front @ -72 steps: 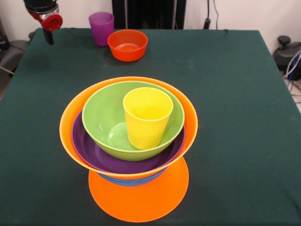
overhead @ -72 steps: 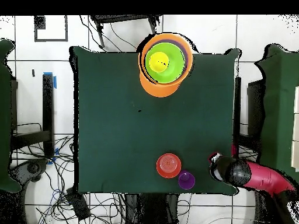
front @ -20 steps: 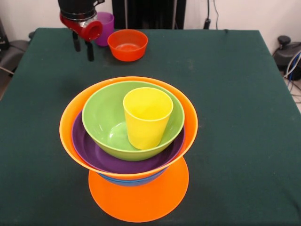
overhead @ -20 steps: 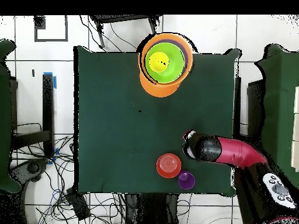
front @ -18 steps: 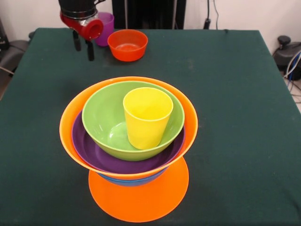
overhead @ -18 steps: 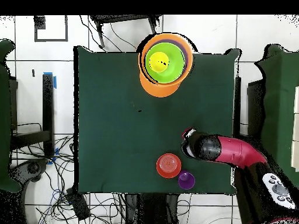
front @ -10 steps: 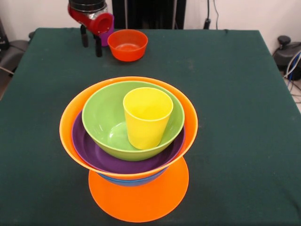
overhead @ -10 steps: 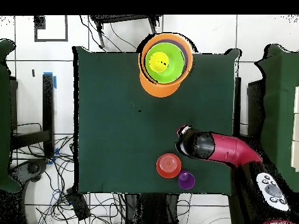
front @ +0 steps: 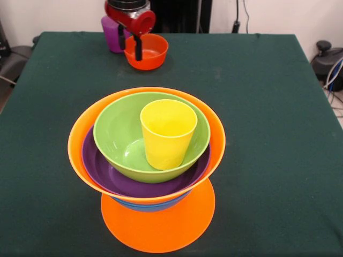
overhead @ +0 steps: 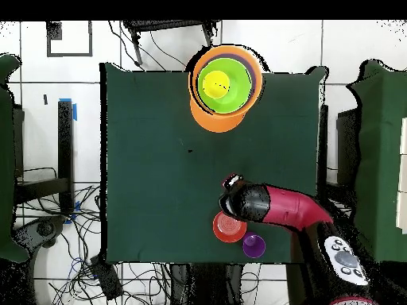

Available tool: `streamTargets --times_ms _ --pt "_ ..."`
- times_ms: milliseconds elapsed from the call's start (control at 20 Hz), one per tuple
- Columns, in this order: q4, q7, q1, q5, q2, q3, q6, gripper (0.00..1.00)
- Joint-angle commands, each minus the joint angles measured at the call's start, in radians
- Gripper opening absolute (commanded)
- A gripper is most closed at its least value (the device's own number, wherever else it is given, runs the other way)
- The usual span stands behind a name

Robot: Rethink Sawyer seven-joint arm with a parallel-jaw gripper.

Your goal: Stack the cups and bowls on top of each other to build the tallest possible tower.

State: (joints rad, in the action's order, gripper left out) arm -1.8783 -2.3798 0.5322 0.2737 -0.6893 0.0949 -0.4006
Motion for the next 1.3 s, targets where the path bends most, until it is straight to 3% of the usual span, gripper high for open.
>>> streamTargets --times_ms 50,350,950,1300 --pt "-0.095 -0.230 -0.070 -0.079 0.067 -0.017 0.125 1.00" --pt "-0.131 -0.214 -0.094 -0.130 0.090 -0.038 0.174 1.00" --pt "-0.216 -0.177 -0.090 -0.153 0.159 -0.064 0.288 1.00" --pt "-0.194 -0.180 -0.084 -0.145 0.282 -0.068 0.421 1.00"
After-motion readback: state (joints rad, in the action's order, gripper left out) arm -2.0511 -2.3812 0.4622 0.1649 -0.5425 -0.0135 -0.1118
